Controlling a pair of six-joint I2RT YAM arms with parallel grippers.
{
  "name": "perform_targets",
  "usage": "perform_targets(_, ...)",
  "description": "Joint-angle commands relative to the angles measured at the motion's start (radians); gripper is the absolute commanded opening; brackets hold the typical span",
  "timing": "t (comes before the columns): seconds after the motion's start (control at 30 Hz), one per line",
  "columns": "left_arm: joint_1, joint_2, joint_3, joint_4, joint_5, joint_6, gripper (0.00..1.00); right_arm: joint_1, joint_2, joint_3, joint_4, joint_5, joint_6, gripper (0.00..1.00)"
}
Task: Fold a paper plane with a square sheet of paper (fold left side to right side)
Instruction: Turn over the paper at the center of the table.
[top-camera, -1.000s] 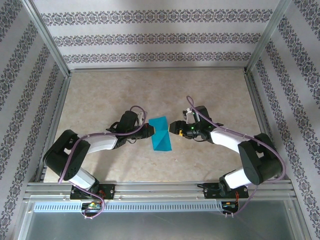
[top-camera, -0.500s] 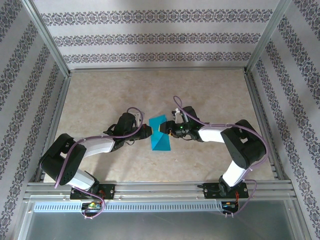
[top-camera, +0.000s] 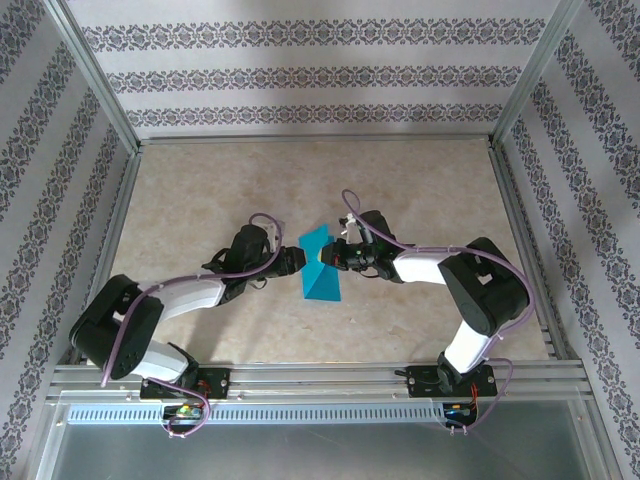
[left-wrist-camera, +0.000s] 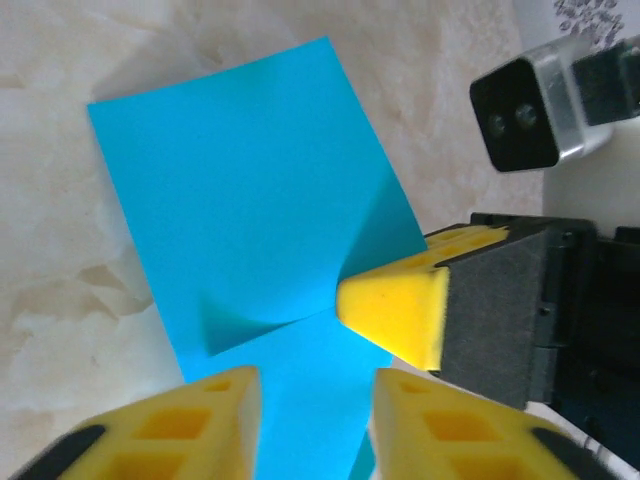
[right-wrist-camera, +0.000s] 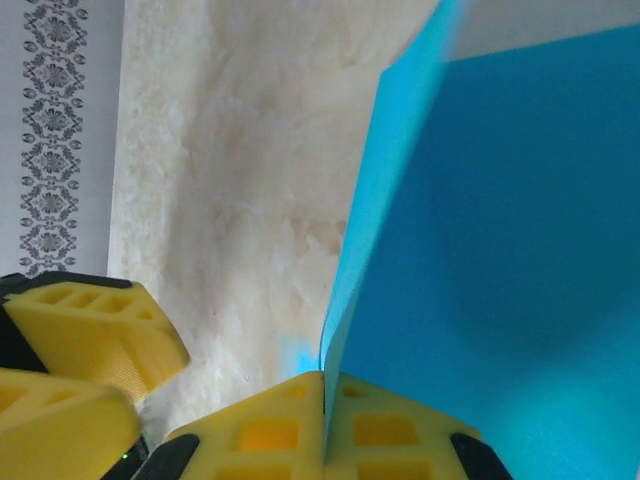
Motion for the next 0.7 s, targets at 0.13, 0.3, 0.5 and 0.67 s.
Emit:
perform_targets(0.13, 0.048, -0.213, -0.030, -0.070, -0.047, -0.025, 0.72, -0.067, -0.216, -0.004, 0.013, 0.030, -0.075, 0.00)
perform_targets(0.3, 0.096, -0.357, -0.088, 0.058, -0.012, -0.152, 0.98, -0.135, -0.388, -0.009, 0.035, 0.010, -0.075, 0.00)
perform_targets(0.5, 0.107, -0.372, -0.061, 0.256, 0.138, -0.272, 0.96, -0.163, -0.532, 0.019, 0.102, -0.046, -0.032, 0.00)
perform_targets(0.67, 0.091, -0.287, 0.001, 0.452, 0.247, -0.372, 0.92, -0.138, -0.571, 0.035, 0.202, -0.069, 0.046, 0.00)
